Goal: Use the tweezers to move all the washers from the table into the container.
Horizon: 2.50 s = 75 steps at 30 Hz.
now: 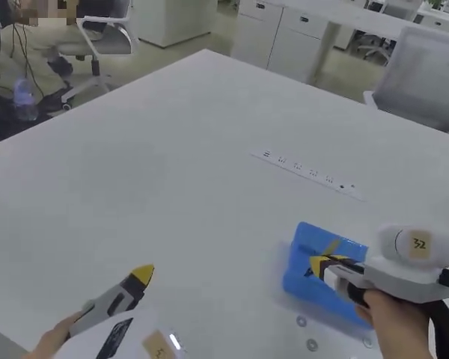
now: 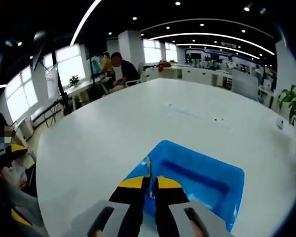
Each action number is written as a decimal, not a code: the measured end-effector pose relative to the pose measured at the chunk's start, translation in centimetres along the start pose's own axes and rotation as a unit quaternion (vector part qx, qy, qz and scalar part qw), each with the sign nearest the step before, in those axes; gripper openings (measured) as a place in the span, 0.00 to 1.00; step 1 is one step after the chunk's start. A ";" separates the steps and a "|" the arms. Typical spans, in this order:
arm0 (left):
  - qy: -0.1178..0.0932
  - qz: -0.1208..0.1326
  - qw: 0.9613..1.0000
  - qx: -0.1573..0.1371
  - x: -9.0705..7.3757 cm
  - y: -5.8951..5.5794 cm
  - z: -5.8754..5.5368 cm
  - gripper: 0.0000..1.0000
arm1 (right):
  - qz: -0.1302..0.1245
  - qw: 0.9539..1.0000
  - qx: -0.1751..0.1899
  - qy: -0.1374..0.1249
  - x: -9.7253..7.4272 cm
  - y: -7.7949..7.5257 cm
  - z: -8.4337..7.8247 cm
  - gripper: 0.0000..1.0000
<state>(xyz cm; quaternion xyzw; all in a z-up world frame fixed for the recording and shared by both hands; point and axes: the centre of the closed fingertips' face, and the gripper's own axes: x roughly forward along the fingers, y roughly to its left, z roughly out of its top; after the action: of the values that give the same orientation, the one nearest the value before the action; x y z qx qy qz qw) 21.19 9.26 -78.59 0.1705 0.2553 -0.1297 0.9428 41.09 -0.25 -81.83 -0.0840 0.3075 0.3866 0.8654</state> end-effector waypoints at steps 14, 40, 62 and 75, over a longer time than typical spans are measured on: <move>0.003 -0.002 1.000 0.005 0.0 -0.1 -0.1 0.99 | -0.011 1.000 0.009 -0.019 -1.5 -0.1 1.3 0.04; 0.002 0.003 1.000 0.003 -0.1 0.1 -0.2 0.98 | -0.010 0.996 0.025 -0.089 -7.5 2.5 3.4 0.04; -0.002 0.007 1.000 0.000 -0.1 0.3 0.0 0.96 | -0.006 0.998 0.035 -0.053 -6.5 2.7 0.0 0.04; 0.006 0.000 1.000 0.003 0.1 0.1 -0.3 0.95 | -0.015 0.999 0.045 -0.023 -5.0 2.6 -2.5 0.04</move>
<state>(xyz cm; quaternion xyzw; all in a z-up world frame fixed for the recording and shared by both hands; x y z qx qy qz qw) 21.16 9.45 -78.86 0.1737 0.2610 -0.1296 0.9407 35.48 -2.56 -80.62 -0.0408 0.3033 0.3615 0.8807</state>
